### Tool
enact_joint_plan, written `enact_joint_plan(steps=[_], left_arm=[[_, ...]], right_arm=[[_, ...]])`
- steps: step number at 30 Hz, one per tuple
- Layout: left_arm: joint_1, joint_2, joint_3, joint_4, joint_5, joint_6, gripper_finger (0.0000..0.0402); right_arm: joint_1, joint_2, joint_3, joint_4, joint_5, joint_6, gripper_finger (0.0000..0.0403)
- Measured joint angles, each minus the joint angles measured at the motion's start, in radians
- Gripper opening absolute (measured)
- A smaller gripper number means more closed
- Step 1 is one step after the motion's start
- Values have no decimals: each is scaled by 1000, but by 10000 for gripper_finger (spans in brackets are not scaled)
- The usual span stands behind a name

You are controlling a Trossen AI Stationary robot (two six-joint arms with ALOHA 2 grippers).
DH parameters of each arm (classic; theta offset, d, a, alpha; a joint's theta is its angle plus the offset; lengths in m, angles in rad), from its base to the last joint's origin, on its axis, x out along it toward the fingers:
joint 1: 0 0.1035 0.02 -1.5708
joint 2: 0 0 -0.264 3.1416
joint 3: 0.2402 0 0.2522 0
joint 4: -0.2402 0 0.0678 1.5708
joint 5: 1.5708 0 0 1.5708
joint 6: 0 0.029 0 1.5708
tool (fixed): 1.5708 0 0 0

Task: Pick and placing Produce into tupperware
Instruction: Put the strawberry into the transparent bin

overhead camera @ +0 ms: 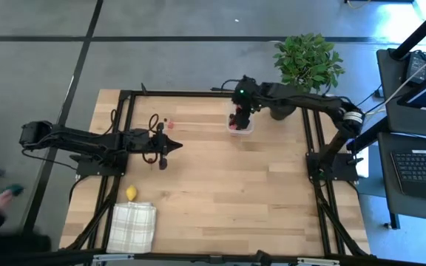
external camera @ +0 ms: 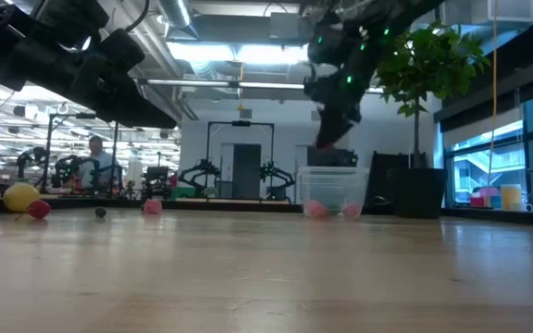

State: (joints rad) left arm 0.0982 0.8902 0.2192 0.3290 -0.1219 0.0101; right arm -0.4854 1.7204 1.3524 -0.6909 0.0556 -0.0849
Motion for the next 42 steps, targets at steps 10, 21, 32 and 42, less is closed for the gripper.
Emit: enact_joint_plan(steps=[10,21,32,42], left_arm=[[0,0,0,0,0,0,2],[0,0,0,-3,0,0,2],[0,0,0,-3,0,0,2],[0,0,0,-3,0,0,2]], right_arm=[[-3,152,-1,16,-32,-12,147],[-3,209,-1,11,-34,-28,147],[-3,209,-1,17,-33,-28,163],[-3,209,-1,16,-32,-26,171]])
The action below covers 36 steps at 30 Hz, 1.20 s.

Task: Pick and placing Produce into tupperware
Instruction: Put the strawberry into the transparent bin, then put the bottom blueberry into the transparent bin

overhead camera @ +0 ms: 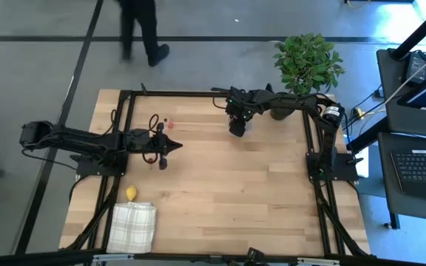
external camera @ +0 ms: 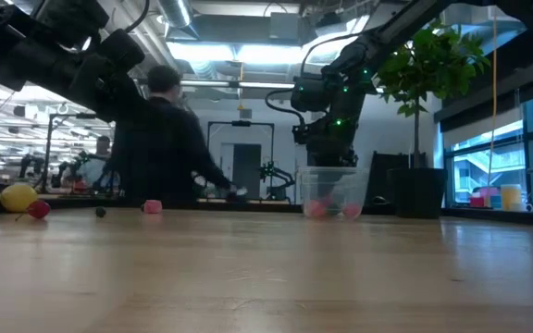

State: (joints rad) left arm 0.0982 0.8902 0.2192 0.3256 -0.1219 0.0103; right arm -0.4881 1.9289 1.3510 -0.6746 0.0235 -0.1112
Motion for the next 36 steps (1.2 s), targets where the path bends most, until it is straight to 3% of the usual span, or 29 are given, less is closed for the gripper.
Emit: enact_joint_plan(steps=[13,21,31,36], left_arm=[[0,0,0,0,0,0,2],[0,0,0,-3,-3,0,2],[0,0,0,-3,-7,0,2],[0,0,0,4,-25,0,2]], right_arm=[[0,-2,6,-34,8,23,167],[2,-58,97,-109,22,31,166],[64,-232,161,-95,-8,62,166],[119,-372,64,39,-130,68,166]])
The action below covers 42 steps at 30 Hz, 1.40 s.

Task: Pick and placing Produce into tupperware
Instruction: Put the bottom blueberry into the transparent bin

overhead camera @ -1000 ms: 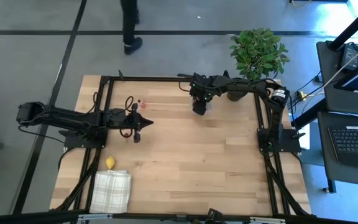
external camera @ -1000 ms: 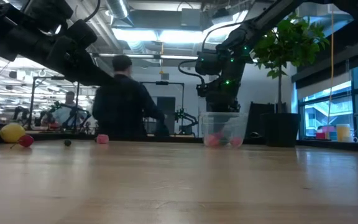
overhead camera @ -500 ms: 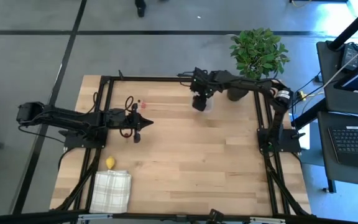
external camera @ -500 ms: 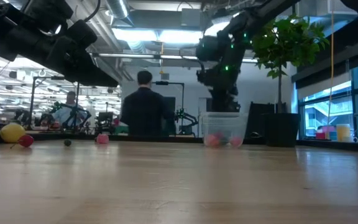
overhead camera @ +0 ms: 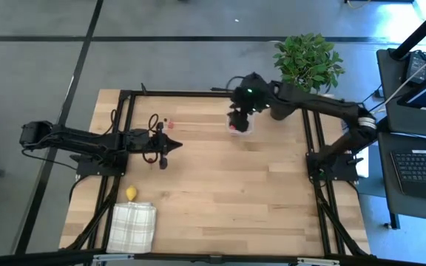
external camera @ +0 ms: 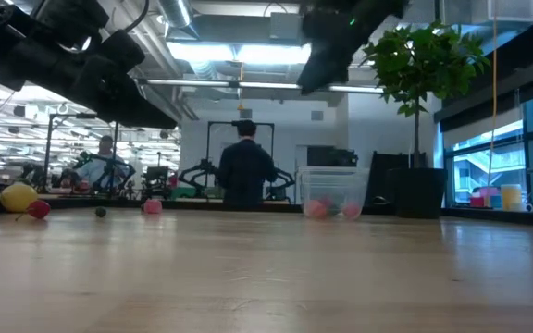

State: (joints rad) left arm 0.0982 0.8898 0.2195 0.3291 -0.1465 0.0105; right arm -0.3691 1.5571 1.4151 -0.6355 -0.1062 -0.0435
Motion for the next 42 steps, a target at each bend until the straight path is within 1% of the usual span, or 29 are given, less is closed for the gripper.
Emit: enact_joint_plan(steps=[2,5,10,15,19,22,24,29,32,35,38,42], left_arm=[[0,0,0,1,-21,0,2],[0,0,0,1,-56,0,2],[0,0,0,1,-80,1,2],[0,0,0,1,-79,-1,2],[0,0,0,1,-76,0,6],[0,0,0,5,-75,0,26],[0,0,0,5,-74,0,49],[0,0,0,7,-84,0,114],[0,0,0,6,-105,0,138],[-1,0,0,5,-106,-15,150],[-8,0,0,2,-98,-112,153],[-9,0,0,-12,-95,-109,154]], right_arm=[[20,-68,-78,72,-33,-4,166],[47,-176,-237,214,-36,6,166],[93,-310,-516,525,-35,67,166],[135,-358,-732,819,-35,114,166],[154,-359,-853,1029,-35,117,166],[158,-359,-912,1126,-35,116,166],[158,-359,-940,1170,-35,116,166],[158,-358,-964,1193,-35,115,166],[158,-358,-964,1194,-35,114,166],[158,-358,-964,1194,-35,111,166],[158,-358,-964,1194,-34,91,166],[158,-358,-964,1193,-34,88,166]])
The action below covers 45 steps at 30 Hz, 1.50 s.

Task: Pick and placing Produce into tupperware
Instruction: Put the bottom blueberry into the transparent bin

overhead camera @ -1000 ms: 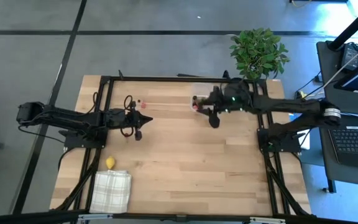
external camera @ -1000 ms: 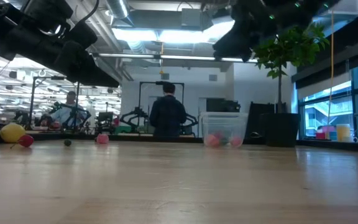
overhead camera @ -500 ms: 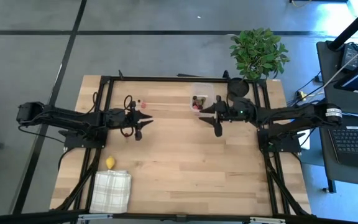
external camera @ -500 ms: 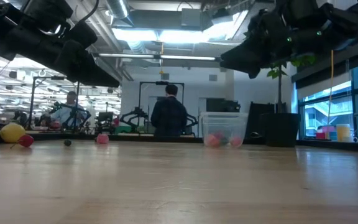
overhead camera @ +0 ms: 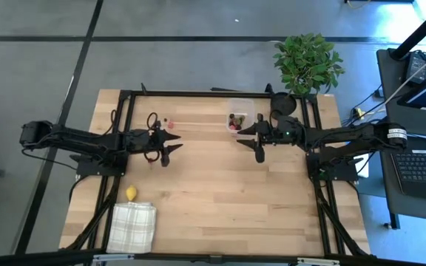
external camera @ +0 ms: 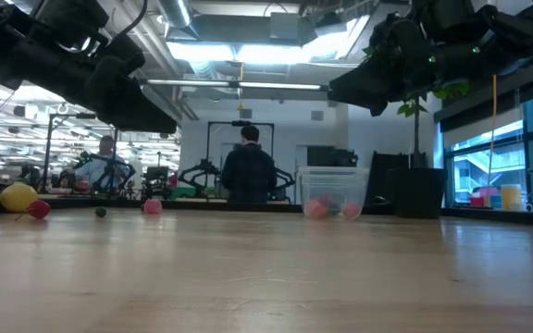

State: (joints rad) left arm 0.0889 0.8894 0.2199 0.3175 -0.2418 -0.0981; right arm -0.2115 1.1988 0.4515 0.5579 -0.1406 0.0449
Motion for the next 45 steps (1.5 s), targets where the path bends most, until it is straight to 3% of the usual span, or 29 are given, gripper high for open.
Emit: enact_joint_plan(steps=[5,23,33,45], left_arm=[[-11,0,1,-55,0,-14,154],[-43,0,-10,-530,-69,-326,154],[-54,0,-10,-620,-68,-340,153],[-53,0,-10,-605,-44,-320,153]], right_arm=[[0,0,0,-2,0,0,166],[0,0,0,-11,0,-1,166],[0,0,0,-11,1,-1,166],[0,1,0,-11,1,-1,166]])
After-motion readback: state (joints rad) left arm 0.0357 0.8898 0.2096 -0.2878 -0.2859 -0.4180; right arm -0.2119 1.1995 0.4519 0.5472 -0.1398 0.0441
